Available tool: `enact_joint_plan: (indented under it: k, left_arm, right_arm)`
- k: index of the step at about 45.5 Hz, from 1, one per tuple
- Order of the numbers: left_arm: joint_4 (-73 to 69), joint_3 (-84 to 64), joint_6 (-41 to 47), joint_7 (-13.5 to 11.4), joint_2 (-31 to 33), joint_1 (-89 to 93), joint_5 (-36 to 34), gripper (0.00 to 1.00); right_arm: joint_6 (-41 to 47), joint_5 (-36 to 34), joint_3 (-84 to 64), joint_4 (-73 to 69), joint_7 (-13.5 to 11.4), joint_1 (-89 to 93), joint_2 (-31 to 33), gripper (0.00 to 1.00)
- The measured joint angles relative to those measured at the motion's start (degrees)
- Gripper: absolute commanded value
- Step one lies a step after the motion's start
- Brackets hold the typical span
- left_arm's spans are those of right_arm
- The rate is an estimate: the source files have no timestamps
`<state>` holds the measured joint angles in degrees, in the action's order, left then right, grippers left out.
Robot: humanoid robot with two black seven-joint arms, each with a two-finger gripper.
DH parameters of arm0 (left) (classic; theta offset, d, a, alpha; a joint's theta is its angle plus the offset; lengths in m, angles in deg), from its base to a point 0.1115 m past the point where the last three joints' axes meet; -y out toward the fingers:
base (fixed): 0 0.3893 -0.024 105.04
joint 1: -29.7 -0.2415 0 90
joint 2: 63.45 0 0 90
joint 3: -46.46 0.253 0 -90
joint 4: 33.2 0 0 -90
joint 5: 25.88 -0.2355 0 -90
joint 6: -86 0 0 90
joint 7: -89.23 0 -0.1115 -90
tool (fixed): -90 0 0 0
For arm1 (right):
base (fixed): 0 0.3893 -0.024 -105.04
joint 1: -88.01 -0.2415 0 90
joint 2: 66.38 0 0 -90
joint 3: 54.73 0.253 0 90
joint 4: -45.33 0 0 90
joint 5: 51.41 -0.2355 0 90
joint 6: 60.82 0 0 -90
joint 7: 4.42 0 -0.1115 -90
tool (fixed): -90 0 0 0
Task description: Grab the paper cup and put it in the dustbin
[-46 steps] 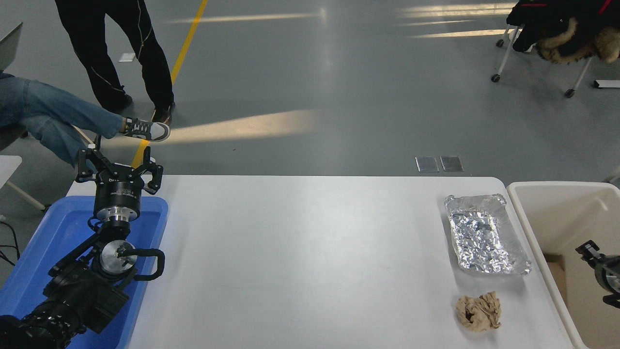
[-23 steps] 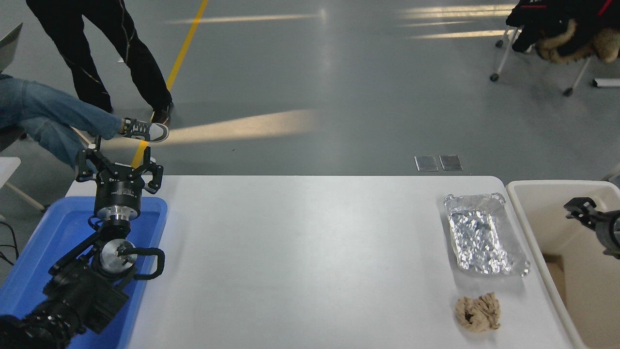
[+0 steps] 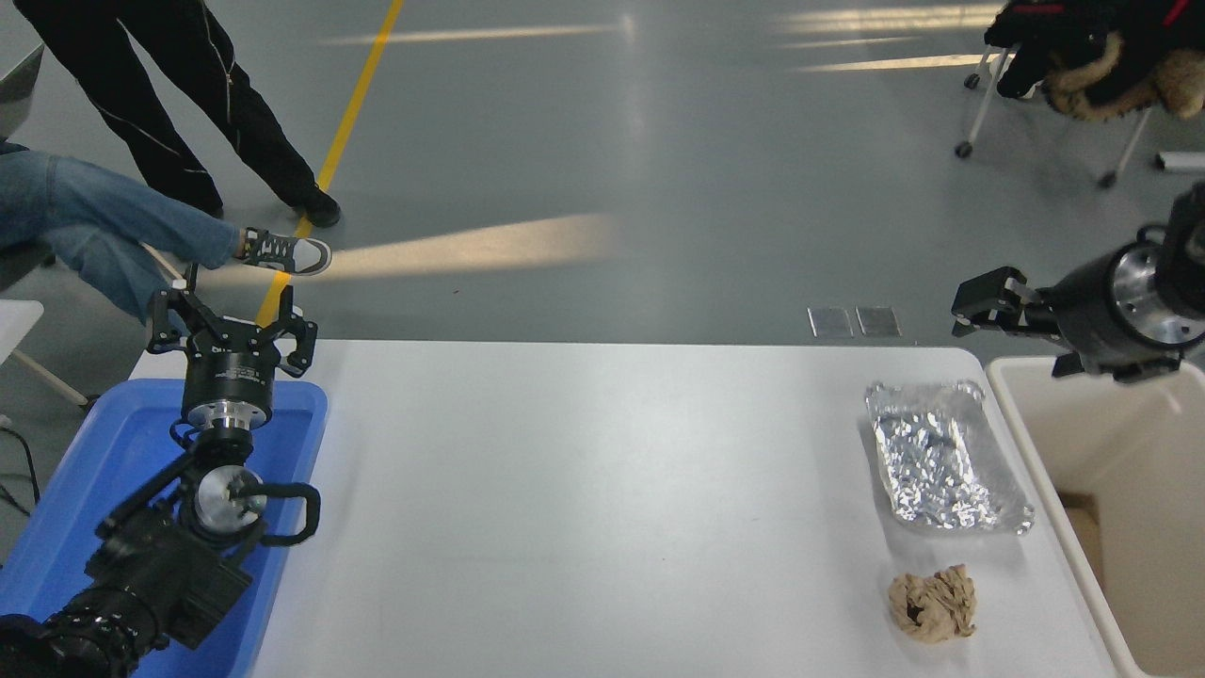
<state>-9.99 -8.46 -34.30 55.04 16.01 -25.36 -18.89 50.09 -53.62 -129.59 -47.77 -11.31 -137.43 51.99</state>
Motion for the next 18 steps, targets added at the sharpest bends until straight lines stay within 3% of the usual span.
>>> enact_joint_plan:
  k: [9, 18]
  left_arm:
    - [-0.01, -0.02, 0.04, 0.00, 0.00, -0.04, 0.03, 0.99]
    - [-0.01, -0.07, 0.06, 0.00, 0.05, -0.04, 0.03, 0.99]
  right_arm:
    - [10.61, -5.97, 0.17, -2.83, -0.04, -10.00, -3.53, 1.00]
    - [15.28, -12.31, 0.08, -3.75, -0.38, -13.94, -7.44, 1.00]
